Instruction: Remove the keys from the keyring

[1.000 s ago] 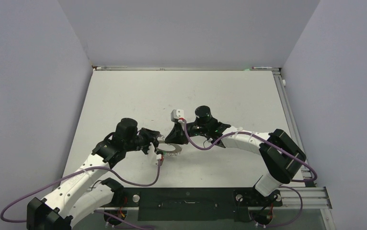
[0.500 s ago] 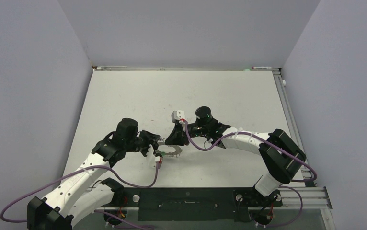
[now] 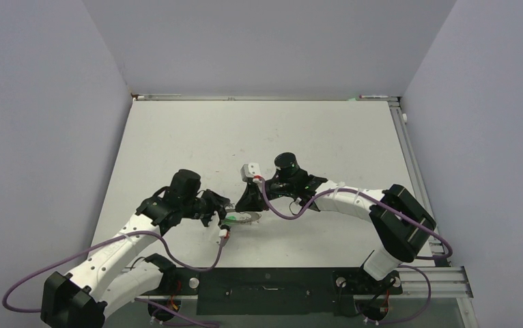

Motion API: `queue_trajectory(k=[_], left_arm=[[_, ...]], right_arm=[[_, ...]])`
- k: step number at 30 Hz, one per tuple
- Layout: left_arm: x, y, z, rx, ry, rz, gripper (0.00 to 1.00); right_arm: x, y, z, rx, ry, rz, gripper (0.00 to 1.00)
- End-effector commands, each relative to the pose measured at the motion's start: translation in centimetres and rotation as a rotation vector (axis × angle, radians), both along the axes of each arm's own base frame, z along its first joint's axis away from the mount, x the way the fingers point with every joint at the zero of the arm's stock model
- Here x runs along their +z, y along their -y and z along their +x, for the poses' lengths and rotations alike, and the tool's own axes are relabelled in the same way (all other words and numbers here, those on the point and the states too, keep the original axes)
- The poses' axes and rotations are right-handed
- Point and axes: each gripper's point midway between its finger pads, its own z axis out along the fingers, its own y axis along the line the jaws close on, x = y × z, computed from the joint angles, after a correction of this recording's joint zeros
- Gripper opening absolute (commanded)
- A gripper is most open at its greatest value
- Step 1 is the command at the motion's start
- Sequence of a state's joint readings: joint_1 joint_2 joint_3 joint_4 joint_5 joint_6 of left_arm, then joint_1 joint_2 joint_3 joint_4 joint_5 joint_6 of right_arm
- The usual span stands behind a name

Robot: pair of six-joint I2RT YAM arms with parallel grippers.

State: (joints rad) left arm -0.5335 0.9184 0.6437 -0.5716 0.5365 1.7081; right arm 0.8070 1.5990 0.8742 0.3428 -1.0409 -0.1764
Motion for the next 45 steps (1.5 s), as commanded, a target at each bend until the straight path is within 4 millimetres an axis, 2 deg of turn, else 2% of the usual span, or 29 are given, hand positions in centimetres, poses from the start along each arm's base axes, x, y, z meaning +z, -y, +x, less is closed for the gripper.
queue_trajectory(k=[1, 3, 10, 16, 22, 27, 33, 39, 42, 45], left_arm=[[-0.8, 0.3, -1.6, -0.075, -0.043, 0.002, 0.00], [-1.3, 0.2, -2.1, -0.093, -0.050, 0.012, 0.00], [-0.9, 0.8, -2.8, -0.090, -0.070, -0.032, 0.00], [-1.3, 1.5, -2.8, -0.083, -0.080, -0.056, 0.00], [-1.4, 3.0, -2.9, -0.090, -0.086, -0.100, 0.00], [-2.9, 3.1, -3.4, -0.094, -0.100, -0.082, 0.00], [-3.6, 3.0, -3.0, -0.024, -0.138, -0.099, 0.00], [-2.0, 2.4, -3.0, 0.045, -0.204, -0.125, 0.00], [-0.8, 2.4, -3.4, 0.041, -0.209, -0.139, 0.00], [-0.5, 2.5, -3.5, 0.034, -0.203, -0.149, 0.00]], right_arm=[[3.2, -0.7, -0.5, 0.095, 0.122, 0.084, 0.05], [3.1, -0.8, -0.2, 0.092, 0.140, 0.074, 0.05], [2.2, -0.8, 1.7, 0.030, 0.179, 0.061, 0.05], [2.0, -0.9, 1.3, 0.053, 0.177, 0.070, 0.05], [1.7, -0.9, 1.3, 0.055, 0.174, 0.068, 0.05], [1.5, -0.8, 1.1, 0.056, 0.171, 0.065, 0.05], [1.4, -0.6, 0.8, 0.071, 0.172, 0.062, 0.05], [0.3, 0.6, 1.2, 0.070, 0.215, 0.002, 0.05], [0.1, 1.6, 2.2, 0.039, 0.245, -0.018, 0.10], [-0.5, 2.4, 3.1, 0.011, 0.306, -0.050, 0.15]])
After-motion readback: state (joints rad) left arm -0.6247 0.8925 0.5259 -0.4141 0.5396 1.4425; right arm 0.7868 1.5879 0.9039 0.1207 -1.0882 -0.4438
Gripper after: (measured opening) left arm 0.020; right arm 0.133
